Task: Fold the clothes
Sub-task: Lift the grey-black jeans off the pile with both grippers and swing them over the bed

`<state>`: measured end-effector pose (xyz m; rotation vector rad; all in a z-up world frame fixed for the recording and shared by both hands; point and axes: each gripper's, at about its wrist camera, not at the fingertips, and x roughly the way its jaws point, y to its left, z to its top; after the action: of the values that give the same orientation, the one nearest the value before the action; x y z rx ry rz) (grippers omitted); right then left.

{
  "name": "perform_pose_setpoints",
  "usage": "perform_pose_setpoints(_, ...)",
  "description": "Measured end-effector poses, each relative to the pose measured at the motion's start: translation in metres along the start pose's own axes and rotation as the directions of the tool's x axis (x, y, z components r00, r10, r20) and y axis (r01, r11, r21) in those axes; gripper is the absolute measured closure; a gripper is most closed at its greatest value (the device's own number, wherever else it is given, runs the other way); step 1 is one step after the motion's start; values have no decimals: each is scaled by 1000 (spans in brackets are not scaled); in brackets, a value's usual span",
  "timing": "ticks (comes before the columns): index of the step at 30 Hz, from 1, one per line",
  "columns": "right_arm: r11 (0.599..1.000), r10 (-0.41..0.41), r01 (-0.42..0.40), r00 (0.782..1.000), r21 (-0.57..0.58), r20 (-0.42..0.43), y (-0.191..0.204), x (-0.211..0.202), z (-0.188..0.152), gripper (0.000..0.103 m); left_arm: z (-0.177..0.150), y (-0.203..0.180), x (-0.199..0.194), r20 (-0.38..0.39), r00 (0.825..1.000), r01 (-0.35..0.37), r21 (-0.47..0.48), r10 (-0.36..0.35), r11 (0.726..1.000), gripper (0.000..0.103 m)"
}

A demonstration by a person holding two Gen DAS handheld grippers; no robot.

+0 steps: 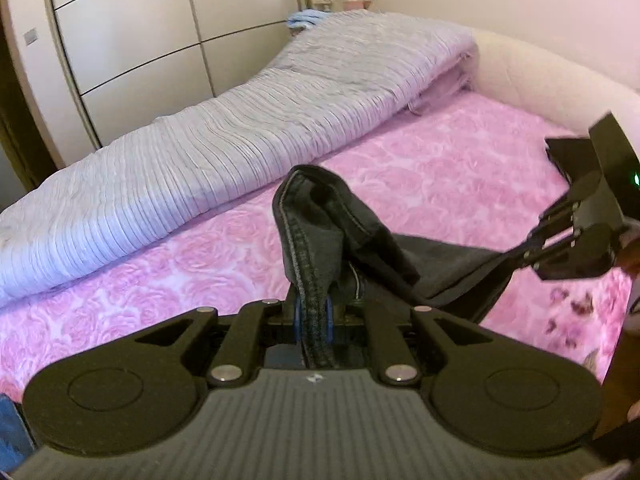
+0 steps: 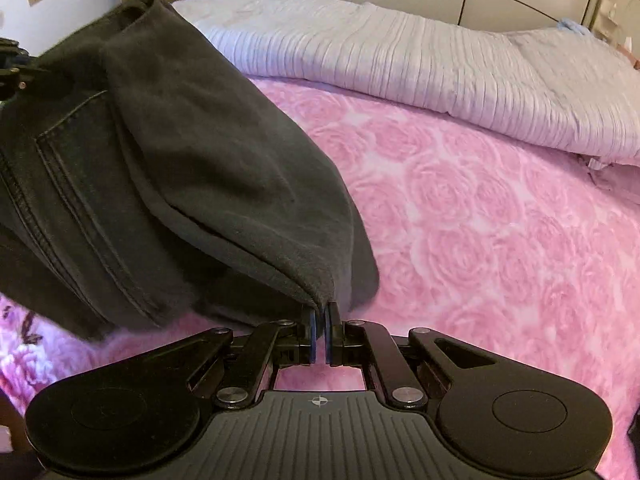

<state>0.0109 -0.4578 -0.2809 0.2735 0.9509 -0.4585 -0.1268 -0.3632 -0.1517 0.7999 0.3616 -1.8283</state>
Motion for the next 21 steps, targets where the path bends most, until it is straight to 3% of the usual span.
perform_pose_setpoints(3,998,59,-57,997,-39,45,14,-22,6,101,12,18,-23,32,997,-71,-22,71,997,94)
perform_pose_setpoints(6,987,133,-121,985,-109,113,56,-45,35,101,24,45,-59,71,981,-179,-24,181,983,94)
perform_pose_setpoints(8,973,194,-167,967,-161,165,87,-59,58,101,28,69,-91,98,958,-267,-26,269,963,94)
perform_pose_setpoints(10,955,255,-211,943,-210,214,123,-72,80,101,33,90,-123,131,925,-358,-21,358,933,94)
perform_pose_setpoints(13,921,352,-275,892,-275,286,179,-90,114,101,40,125,-175,178,865,-477,10,468,879,94)
perform_pose_setpoints(18,861,502,-399,763,-315,406,255,-130,165,102,77,147,-246,301,761,-620,75,575,781,94)
perform_pose_setpoints(19,848,529,-431,731,-310,431,264,-140,173,102,85,147,-256,328,744,-639,92,583,764,94)
perform_pose_setpoints(21,831,556,-454,687,-322,468,273,-156,180,102,98,138,-255,366,732,-653,139,574,744,94)
